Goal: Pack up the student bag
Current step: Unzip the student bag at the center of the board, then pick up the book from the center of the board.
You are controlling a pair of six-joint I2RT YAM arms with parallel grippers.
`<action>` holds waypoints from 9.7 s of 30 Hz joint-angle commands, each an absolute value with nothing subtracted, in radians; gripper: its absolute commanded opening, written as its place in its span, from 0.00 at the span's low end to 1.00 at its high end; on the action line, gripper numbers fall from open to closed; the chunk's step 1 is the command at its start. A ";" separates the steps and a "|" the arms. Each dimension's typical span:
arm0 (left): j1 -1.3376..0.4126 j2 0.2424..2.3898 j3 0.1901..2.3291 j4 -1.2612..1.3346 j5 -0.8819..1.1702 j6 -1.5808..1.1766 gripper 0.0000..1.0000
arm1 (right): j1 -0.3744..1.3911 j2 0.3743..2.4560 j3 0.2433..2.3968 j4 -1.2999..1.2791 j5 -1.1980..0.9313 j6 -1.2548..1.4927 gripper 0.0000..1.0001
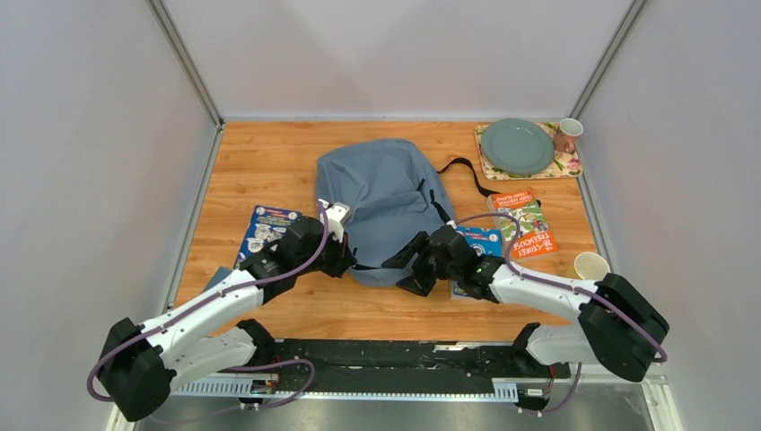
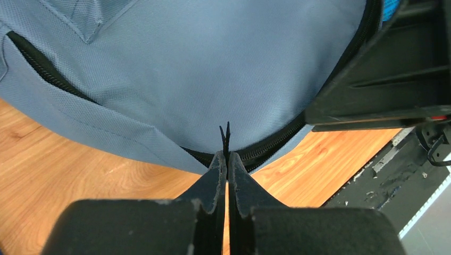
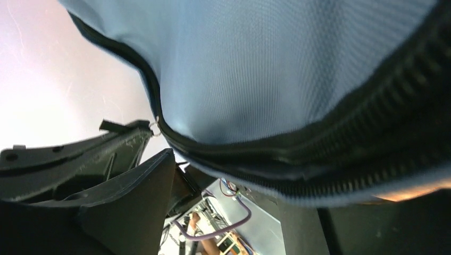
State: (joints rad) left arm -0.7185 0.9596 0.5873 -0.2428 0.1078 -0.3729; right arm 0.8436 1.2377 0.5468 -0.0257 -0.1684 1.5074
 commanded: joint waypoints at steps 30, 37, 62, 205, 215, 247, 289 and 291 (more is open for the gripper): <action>-0.465 1.126 0.828 -0.273 -0.077 -0.097 0.00 | 0.827 1.305 0.465 0.089 -0.074 1.453 0.00; -0.463 1.140 0.813 -0.298 0.031 -0.158 0.07 | 0.845 1.292 0.535 0.046 -0.071 1.347 0.22; -0.357 0.873 0.584 -0.546 -0.101 -0.399 0.78 | 0.925 0.957 0.655 -0.524 0.302 1.134 0.63; 0.290 1.509 0.736 -0.449 0.913 -0.153 0.31 | 1.048 2.372 1.875 -0.377 -0.132 0.991 0.63; 0.278 1.511 0.739 -0.462 0.922 -0.138 0.31 | 1.045 2.370 1.870 -0.370 -0.144 0.988 0.62; 0.287 0.971 1.026 -0.303 0.929 -0.489 0.00 | 0.971 1.467 1.235 -0.266 -0.038 0.838 0.70; -0.167 0.951 0.725 0.322 1.065 -0.863 0.49 | 0.920 1.042 0.870 0.233 -0.176 0.838 0.07; -0.167 0.939 0.782 0.180 0.984 -0.707 0.78 | 0.920 1.014 0.858 0.226 -0.179 0.825 0.02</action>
State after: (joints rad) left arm -0.1490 0.9680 0.6682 0.4911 1.0809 -1.0046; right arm 0.9134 1.0901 0.8566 0.1055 -0.1352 0.8589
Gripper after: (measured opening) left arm 0.538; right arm 0.307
